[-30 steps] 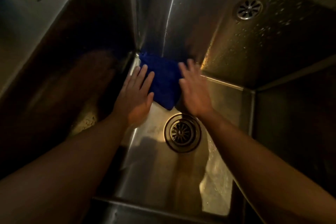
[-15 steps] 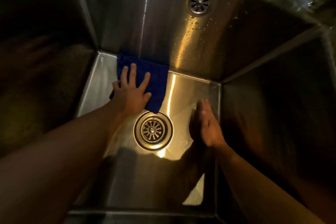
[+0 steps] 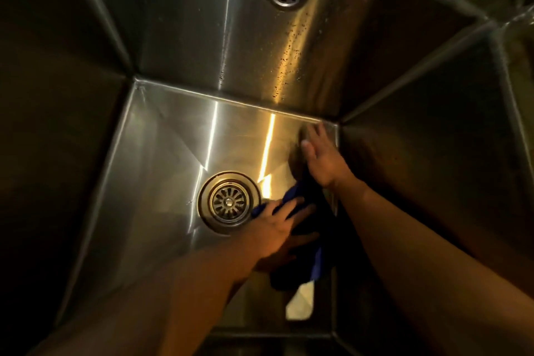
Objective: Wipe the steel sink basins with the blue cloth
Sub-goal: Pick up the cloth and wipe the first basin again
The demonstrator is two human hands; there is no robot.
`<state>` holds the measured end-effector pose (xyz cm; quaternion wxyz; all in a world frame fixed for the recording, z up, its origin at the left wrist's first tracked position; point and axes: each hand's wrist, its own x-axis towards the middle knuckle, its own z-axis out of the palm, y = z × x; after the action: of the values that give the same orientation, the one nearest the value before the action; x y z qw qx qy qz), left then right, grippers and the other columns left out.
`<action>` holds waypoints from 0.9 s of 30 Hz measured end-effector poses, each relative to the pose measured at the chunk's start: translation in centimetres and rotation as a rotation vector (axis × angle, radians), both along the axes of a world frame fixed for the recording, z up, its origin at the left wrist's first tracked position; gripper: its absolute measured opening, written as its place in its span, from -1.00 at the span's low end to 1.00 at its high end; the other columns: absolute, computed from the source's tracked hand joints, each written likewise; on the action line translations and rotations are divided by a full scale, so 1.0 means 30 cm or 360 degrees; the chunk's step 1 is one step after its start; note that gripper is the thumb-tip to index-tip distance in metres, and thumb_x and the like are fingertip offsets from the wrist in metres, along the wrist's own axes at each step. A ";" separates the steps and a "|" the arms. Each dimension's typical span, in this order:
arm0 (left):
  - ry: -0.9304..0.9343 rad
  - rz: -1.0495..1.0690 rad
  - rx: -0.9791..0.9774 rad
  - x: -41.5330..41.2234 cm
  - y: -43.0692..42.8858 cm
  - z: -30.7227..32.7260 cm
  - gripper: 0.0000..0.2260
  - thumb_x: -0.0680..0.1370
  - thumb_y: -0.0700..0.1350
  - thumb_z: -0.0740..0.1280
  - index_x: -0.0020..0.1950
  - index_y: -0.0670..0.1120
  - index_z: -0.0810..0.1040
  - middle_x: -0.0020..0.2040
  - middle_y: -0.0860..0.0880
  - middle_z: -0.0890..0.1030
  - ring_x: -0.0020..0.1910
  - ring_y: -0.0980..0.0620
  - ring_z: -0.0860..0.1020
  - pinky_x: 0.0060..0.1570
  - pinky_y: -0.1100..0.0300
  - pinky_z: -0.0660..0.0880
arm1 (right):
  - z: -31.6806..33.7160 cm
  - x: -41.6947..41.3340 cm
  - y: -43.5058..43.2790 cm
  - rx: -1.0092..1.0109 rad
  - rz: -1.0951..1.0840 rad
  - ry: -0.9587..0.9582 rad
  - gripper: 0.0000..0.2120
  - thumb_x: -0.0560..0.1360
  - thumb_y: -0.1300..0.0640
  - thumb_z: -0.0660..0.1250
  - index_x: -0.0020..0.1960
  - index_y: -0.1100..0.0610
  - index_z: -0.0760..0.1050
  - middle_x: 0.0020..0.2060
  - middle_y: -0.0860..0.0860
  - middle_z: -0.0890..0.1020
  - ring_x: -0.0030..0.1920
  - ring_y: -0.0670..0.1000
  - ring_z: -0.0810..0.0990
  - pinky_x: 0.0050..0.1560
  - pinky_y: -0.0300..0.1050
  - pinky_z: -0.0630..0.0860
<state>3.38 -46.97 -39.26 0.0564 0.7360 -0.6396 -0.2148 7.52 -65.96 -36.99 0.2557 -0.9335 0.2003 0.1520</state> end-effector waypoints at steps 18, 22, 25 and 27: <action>-0.0301 -0.0149 0.0230 0.132 0.640 0.129 -0.81 0.39 0.07 0.20 -0.03 0.15 0.48 0.16 0.00 0.62 0.09 -0.05 0.62 -0.12 0.05 0.61 | -0.135 -0.075 0.014 -0.0418 0.0197 0.0223 -0.22 0.41 -0.50 -0.19 0.46 -0.23 -0.44 0.32 -0.20 -0.57 0.48 -0.02 -0.43 0.44 0.07 -0.36; -0.0387 0.0387 0.0610 0.169 0.702 0.171 -0.69 0.20 -0.08 0.48 -0.08 -0.03 0.59 0.06 -0.22 0.64 -0.08 -0.23 0.64 -0.45 0.04 0.58 | -0.114 -0.071 0.024 -0.0392 0.0178 0.0278 -0.24 0.48 -0.43 -0.08 0.50 -0.19 -0.37 0.46 -0.12 -0.46 0.50 0.02 -0.39 0.46 0.09 -0.32; -0.0334 0.0788 0.0838 0.159 0.690 0.205 -0.52 0.42 -0.10 0.42 0.32 -0.09 0.43 0.33 -0.37 0.39 0.21 -0.37 0.45 -0.19 -0.04 0.61 | -0.079 -0.063 0.046 -0.0293 0.0099 0.0298 -0.24 0.53 -0.34 0.03 0.53 -0.14 -0.31 0.51 -0.04 -0.38 0.52 0.07 -0.33 0.51 0.12 -0.23; -0.0228 0.0983 0.1089 0.164 0.673 0.217 -0.51 0.60 -0.08 0.18 0.50 -0.03 0.11 0.51 -0.30 0.05 0.42 -0.34 0.18 0.17 -0.01 0.49 | -0.045 -0.062 0.084 -0.0215 0.0043 0.0319 -0.24 0.57 -0.23 0.12 0.55 -0.06 -0.27 0.52 0.05 -0.36 0.53 0.14 -0.30 0.52 0.14 -0.15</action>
<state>8.31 -26.76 -32.74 -0.1726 0.8812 -0.2850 -0.3352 5.66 -63.45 -38.34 0.1689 -0.9313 0.2221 0.2341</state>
